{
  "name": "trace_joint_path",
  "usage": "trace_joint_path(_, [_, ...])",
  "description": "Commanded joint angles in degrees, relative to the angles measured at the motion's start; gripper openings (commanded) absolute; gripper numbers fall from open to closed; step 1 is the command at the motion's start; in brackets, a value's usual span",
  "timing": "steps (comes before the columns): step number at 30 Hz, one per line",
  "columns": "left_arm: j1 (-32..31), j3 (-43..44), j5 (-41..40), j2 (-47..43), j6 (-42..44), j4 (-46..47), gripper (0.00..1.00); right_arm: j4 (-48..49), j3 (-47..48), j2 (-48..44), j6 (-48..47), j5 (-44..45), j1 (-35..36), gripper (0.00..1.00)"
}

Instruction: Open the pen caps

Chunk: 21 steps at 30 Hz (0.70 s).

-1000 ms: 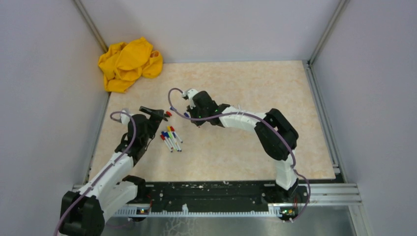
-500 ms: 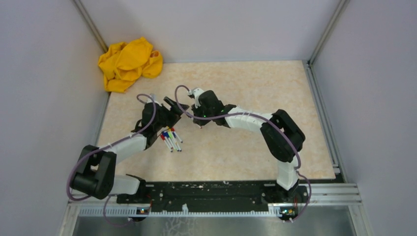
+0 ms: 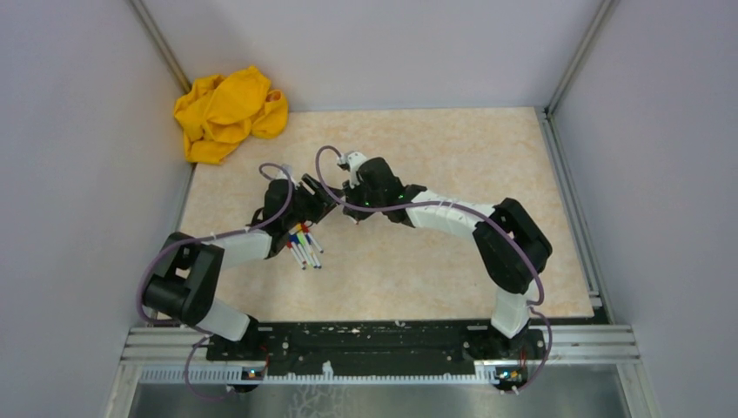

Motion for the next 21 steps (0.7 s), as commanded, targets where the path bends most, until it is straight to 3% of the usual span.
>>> trace_joint_path(1, [-0.56,1.89,1.04,1.00,-1.46,4.60,0.62,1.95,-0.18,-3.22,0.42,-0.37,-0.38,0.00])
trace_joint_path(8, [-0.77,1.83,1.75,1.62,-2.22,5.52,0.43,1.90,-0.47,-3.70,0.60,-0.29,-0.74,0.00])
trace_joint_path(16, [-0.77,1.56,1.79,1.09,-1.82,5.14,0.32,1.92,-0.90,-4.36,0.60,-0.19,-1.42,0.00])
trace_joint_path(21, [-0.84,1.91,1.89,1.06,-0.97,4.91,0.00,1.93,-1.63,-5.08,0.55,-0.29,-1.53,0.00])
